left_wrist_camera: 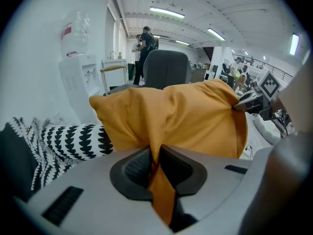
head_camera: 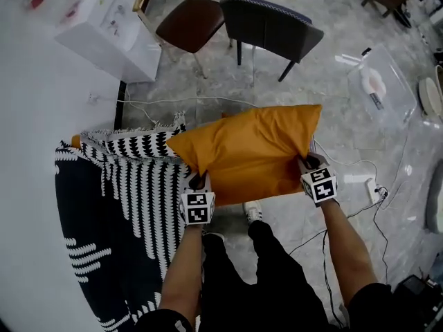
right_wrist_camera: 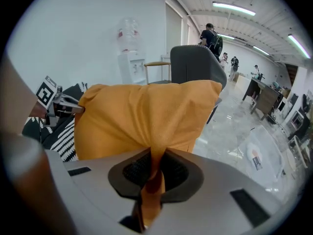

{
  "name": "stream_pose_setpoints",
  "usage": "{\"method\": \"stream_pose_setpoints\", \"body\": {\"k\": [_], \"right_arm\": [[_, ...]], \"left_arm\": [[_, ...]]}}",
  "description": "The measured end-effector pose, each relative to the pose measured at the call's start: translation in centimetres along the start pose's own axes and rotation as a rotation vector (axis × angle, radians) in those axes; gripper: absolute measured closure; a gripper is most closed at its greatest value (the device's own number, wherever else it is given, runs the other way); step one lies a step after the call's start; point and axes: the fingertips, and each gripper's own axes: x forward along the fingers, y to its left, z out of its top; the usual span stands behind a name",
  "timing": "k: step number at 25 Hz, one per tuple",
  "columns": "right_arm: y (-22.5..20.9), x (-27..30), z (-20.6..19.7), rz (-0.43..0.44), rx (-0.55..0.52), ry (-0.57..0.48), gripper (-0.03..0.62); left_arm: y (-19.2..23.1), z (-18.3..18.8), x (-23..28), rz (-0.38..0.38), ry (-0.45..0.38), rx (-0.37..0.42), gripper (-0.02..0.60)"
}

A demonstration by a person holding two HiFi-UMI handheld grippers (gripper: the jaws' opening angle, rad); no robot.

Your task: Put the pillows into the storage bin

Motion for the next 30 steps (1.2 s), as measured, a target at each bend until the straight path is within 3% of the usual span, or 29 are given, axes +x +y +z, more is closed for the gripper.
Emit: {"method": "stream_pose_setpoints", "body": {"k": [4,6,7,10,20,30], "right_arm": [[-2.6,0.7,-2.0,-0.017,0.064,0.061,0.504],[-4.2,1.1,-3.3,-0.053,0.1,0.102,0.364],[-4.8,1.2,-3.5,-0.077,0.093,0.098,0.283],[-5.8,0.6,-3.2,-0.137,0.043,0.048,0.215],[-3.1,-1.8,-0.1,-0.094,0.06,-0.081,0.237],[-0.5,-12.0,11.1,-0.051,0.061,-0.343,0.272]], "left_arm": [[-0.6,-0.1,2.1,0.025,0.023,-0.015,0.468],[-0.5,0.0,3.0,0.052,0.019,-0.007,0.417],[-0.5,0.1,3.3,0.06,0.022,-0.008,0.296],[-0.2,0.6,3.3,0.087,0.029,-0.035,0.264],[-1.9,2.9,-0.5,0.1,-0.031,0.024,0.264],[-4.8,12.4,-10.4,0.093,-0.262,0.003,0.265]]}}
